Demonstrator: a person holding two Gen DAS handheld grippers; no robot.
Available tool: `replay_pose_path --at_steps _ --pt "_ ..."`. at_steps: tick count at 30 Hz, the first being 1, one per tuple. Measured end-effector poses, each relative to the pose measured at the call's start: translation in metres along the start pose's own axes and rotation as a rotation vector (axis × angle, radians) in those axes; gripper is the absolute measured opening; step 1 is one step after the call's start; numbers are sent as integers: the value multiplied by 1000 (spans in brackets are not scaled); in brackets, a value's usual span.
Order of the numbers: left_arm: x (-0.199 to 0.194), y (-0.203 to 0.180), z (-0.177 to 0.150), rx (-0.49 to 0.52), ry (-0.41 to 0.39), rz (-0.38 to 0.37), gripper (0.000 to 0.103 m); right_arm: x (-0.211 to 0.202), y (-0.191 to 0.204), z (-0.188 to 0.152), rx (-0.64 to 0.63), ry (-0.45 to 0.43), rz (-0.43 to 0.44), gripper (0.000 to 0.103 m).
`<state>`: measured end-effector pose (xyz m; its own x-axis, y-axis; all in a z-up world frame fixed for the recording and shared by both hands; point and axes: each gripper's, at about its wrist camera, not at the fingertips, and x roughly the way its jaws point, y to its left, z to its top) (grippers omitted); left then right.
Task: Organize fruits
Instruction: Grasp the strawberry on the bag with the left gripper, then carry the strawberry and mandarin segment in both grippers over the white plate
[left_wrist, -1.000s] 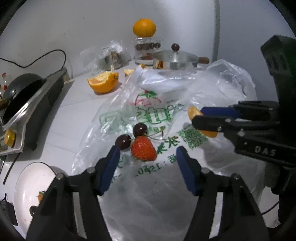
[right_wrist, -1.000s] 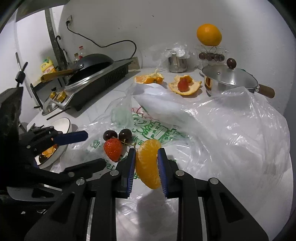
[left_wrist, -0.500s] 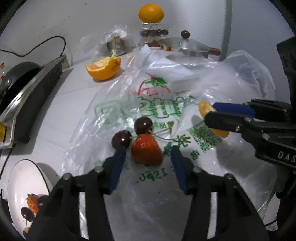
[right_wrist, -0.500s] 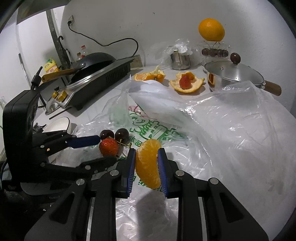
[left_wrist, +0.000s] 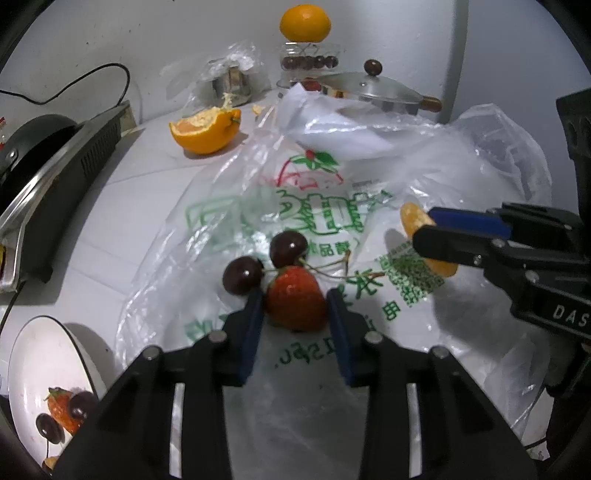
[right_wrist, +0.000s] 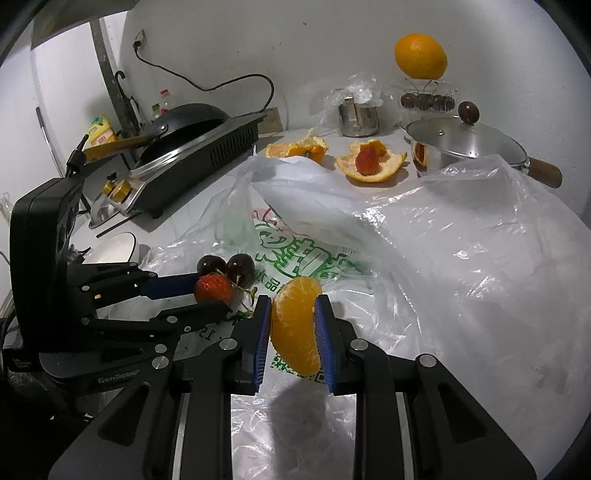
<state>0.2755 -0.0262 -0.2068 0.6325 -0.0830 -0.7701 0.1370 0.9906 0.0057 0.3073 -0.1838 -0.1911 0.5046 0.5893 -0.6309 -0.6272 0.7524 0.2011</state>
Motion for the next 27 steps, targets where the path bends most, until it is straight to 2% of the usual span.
replay_pose_path --at_steps 13,27 --pt "-42 2 -3 12 -71 -37 35 -13 24 5 -37 -13 -24 26" --pt "-89 20 -23 7 -141 -43 35 -29 72 9 -96 -32 -35 26"
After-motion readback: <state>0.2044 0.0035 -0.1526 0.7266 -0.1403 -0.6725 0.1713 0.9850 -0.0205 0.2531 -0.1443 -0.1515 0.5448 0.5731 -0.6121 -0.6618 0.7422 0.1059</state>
